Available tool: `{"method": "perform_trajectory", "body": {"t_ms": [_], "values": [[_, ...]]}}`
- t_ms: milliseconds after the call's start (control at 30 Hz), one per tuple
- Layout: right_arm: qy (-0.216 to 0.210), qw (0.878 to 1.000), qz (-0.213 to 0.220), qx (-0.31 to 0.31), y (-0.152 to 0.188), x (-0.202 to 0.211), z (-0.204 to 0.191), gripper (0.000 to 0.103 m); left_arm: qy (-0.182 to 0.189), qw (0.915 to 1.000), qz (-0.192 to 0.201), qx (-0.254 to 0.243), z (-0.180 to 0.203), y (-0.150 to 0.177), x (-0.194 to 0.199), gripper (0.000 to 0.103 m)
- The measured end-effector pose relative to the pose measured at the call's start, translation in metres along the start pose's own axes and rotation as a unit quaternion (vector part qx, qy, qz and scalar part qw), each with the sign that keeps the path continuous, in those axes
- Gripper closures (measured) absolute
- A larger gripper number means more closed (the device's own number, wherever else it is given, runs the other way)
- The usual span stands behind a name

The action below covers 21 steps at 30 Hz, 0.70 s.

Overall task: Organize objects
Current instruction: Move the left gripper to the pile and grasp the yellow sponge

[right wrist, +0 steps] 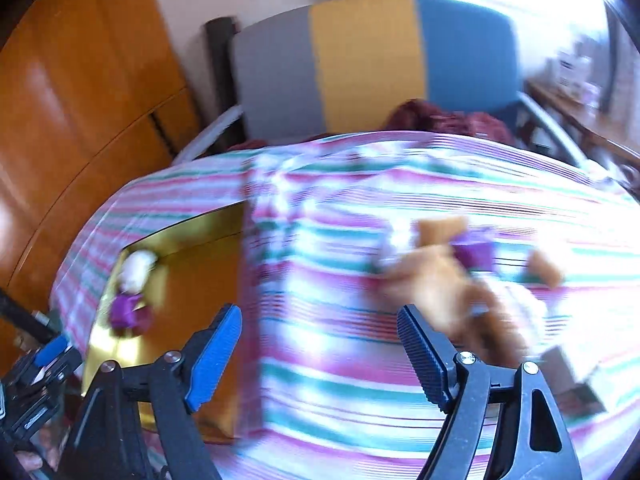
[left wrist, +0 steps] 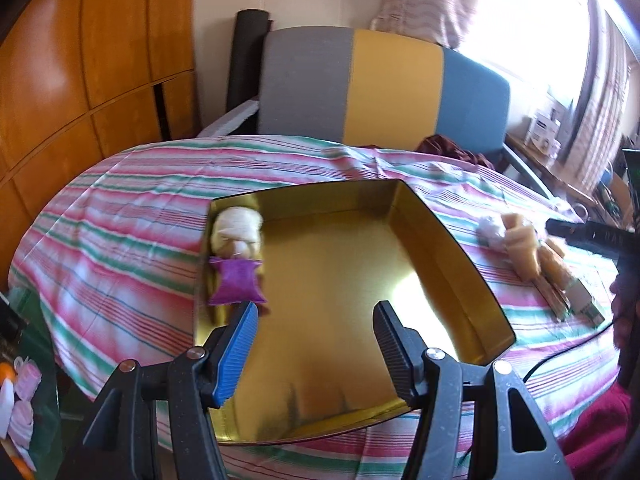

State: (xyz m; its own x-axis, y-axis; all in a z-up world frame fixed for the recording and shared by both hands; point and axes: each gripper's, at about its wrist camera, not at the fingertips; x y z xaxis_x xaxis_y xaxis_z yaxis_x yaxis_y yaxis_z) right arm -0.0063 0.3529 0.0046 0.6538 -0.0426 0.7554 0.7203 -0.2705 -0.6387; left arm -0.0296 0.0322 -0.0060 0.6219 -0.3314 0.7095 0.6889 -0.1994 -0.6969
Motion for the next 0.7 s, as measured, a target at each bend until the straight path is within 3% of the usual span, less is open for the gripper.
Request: {"method": "perform_trajectory", "body": {"t_ms": [233,433,567,700], "values": [[0.084,0.994,0.035,-0.060,-0.006,0.028,0.098,0.018,0.029,0.9987,-0.010,-0.042,0.036,-0.005,-0.009,0.042],[0.153,0.975,0.061,-0.147,0.009,0.039,0.186,0.018,0.056,0.9950,-0.018,-0.081,0.077,-0.013,-0.016,0.042],[0.147,0.957,0.047,-0.244,0.031,0.034,0.235,0.018,0.071,0.9919,-0.028,-0.101,0.104,-0.019,-0.025,0.042],[0.129,0.942,0.043,-0.307,0.038,0.036,0.258,0.018,0.094,0.9890,-0.046,-0.105,0.129,-0.022,-0.037,0.042]]}}
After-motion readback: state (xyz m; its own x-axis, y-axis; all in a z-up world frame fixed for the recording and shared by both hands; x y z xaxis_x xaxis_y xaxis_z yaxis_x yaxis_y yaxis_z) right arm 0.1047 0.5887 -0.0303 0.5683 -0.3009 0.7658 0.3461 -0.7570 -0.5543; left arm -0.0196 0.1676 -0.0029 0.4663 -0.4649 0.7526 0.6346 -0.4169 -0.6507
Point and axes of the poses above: each gripper's, at about its wrist camera, not at the fingertips, and x roughly against the way its jaws point, z to its right, y to its underside, and after that the axes turned 4 degrees about y, right-handed
